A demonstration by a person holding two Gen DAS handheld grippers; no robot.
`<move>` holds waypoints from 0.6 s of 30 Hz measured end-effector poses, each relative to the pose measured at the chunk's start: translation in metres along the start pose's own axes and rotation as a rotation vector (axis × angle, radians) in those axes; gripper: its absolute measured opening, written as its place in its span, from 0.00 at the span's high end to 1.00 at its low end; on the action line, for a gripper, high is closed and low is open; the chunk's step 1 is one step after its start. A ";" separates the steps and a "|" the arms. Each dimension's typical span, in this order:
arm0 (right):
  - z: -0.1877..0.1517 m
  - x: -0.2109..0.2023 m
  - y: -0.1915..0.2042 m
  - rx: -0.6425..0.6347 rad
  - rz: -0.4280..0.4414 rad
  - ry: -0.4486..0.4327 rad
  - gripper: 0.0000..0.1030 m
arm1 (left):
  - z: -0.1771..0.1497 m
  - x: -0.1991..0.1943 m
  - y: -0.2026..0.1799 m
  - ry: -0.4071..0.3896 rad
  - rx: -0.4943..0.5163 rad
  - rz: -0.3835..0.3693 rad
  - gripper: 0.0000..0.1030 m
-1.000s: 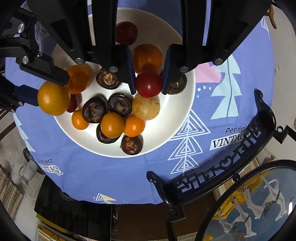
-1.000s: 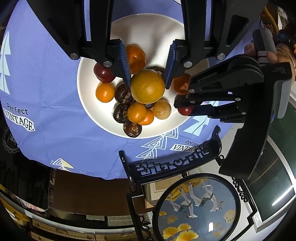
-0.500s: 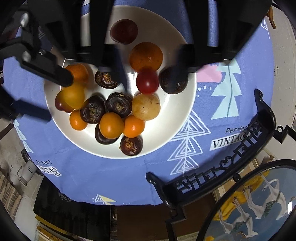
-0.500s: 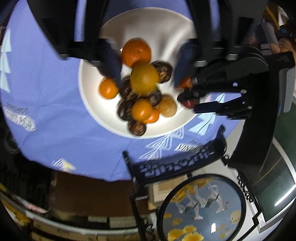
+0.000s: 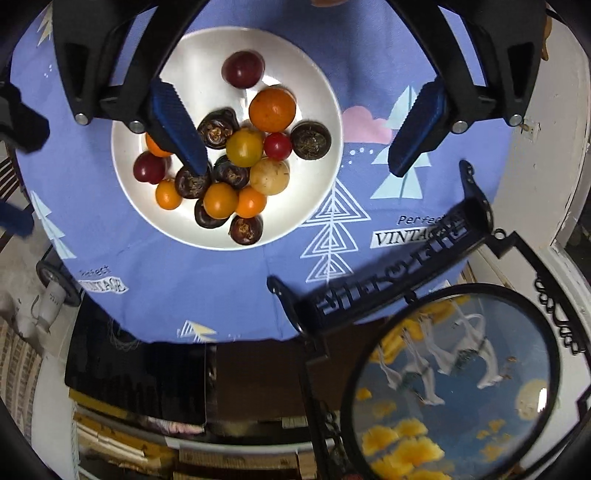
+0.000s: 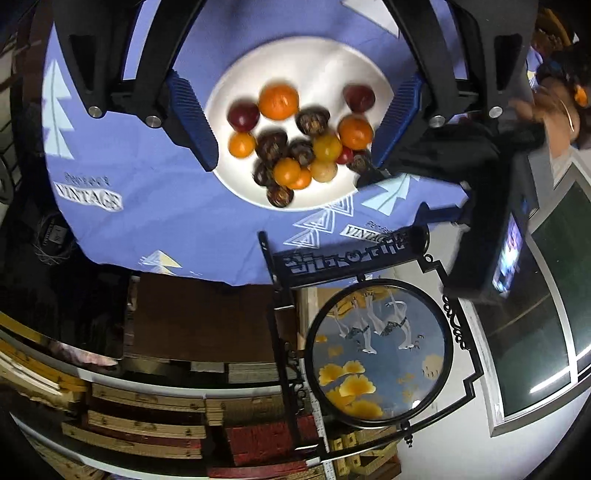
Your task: Organize fruits
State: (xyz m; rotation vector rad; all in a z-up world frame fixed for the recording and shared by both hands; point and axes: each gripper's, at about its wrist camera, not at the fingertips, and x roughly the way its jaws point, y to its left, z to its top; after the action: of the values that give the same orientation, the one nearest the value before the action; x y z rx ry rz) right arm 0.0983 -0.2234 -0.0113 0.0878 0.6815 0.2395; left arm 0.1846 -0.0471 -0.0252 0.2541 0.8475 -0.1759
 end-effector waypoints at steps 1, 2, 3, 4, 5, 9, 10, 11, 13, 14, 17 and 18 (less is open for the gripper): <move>-0.009 -0.006 -0.004 0.008 -0.017 -0.001 0.17 | -0.003 -0.005 0.000 -0.008 0.002 0.006 0.06; -0.019 -0.011 -0.009 0.021 -0.036 0.004 0.17 | -0.005 -0.008 0.000 -0.011 0.004 0.009 0.06; -0.027 -0.014 -0.013 0.033 -0.050 0.012 0.17 | -0.009 -0.014 0.000 -0.016 0.007 0.014 0.06; -0.041 -0.017 -0.020 0.057 -0.077 0.032 0.17 | -0.012 -0.018 0.000 -0.020 0.008 0.017 0.06; -0.058 -0.021 -0.030 0.092 -0.109 0.061 0.17 | -0.016 -0.022 0.000 -0.024 0.008 0.016 0.06; -0.111 -0.034 -0.049 0.163 -0.194 0.132 0.17 | -0.033 -0.041 -0.001 -0.040 0.007 0.012 0.06; -0.124 -0.038 -0.051 0.159 -0.214 0.148 0.17 | -0.036 -0.044 -0.002 -0.041 0.007 0.011 0.06; -0.135 -0.040 -0.052 0.158 -0.228 0.166 0.17 | -0.039 -0.048 -0.003 -0.042 0.008 0.009 0.06; -0.159 -0.046 -0.055 0.148 -0.260 0.198 0.17 | -0.046 -0.056 -0.006 -0.045 0.009 0.002 0.06; -0.169 -0.048 -0.054 0.141 -0.274 0.211 0.17 | -0.049 -0.058 -0.007 -0.045 0.009 -0.001 0.06; -0.195 -0.051 -0.060 0.140 -0.310 0.250 0.17 | -0.057 -0.069 -0.011 -0.047 0.011 -0.013 0.06; -0.203 -0.054 -0.062 0.145 -0.327 0.246 0.17 | -0.059 -0.071 -0.012 -0.048 0.012 -0.015 0.06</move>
State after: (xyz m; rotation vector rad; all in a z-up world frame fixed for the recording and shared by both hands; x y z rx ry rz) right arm -0.0588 -0.2969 -0.1448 0.0845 0.9458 -0.1166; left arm 0.0932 -0.0382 -0.0105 0.2540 0.8006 -0.2003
